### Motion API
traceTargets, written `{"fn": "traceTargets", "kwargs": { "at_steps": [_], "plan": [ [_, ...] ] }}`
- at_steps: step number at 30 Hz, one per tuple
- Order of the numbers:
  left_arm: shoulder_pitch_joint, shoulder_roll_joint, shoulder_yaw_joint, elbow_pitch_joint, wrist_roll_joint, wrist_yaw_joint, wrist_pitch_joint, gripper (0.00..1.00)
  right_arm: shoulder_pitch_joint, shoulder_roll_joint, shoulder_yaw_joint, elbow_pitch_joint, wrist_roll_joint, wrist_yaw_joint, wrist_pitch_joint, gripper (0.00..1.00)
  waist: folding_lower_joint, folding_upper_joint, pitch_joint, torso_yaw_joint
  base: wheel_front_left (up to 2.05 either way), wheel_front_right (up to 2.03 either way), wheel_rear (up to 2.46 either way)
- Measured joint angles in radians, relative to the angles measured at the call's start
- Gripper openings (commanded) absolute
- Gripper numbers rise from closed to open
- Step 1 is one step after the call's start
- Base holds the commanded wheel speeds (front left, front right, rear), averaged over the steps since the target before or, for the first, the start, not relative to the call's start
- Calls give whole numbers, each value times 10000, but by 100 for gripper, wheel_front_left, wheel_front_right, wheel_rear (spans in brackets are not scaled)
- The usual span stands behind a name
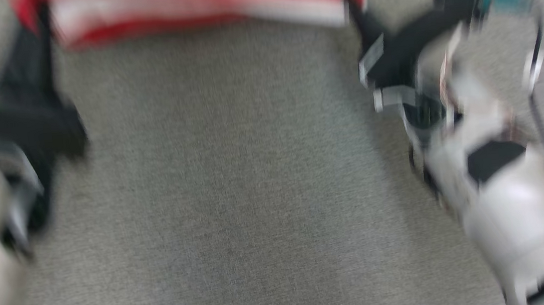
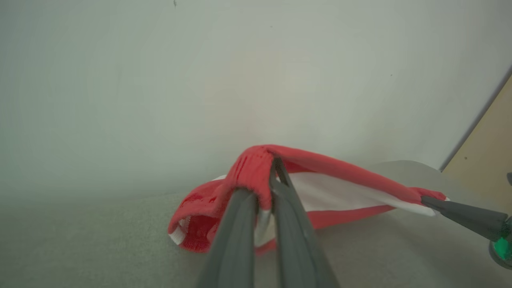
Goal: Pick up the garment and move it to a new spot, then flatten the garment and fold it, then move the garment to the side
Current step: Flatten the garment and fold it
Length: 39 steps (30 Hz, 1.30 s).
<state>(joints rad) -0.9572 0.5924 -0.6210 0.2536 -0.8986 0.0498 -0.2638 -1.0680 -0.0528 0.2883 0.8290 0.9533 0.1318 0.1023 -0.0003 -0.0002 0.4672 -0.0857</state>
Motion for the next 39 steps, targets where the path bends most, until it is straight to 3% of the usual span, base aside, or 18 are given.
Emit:
{"fn": "traceTargets", "kwargs": {
  "at_steps": [3,10,16,25,32,39],
  "plan": [
    [2275,-113,591,-1434,564,424,0,0,1704,-282,54,-895,272,0,253,0,-1,0,-530,-26,0,0,0],
    [6264,-834,1116,-3252,1716,625,0,0,5331,-1037,-660,-3457,619,0,999,0,-1,0,-1557,-3,0,0,0],
    [8132,-1588,999,-3279,2706,155,0,0,8660,-1231,-2010,-5994,339,0,1919,0,0,-1,-2192,195,0,0,0],
    [9611,-2395,938,-2803,3559,-660,-2,0,12821,-33,-3900,-9490,-286,-2,3503,0,1,0,-2738,636,0,0,0],
    [9545,-2782,1241,-2476,3994,-1122,-2,0,12978,23,-3979,-9835,270,-2,3085,0,2,1,-2833,851,0,0,0],
    [8762,-3014,1802,-2245,4103,-1473,-2,0,10789,25,-3971,-9054,102,-2,2938,0,4,2,-2766,1036,0,0,0]
  ]
}}
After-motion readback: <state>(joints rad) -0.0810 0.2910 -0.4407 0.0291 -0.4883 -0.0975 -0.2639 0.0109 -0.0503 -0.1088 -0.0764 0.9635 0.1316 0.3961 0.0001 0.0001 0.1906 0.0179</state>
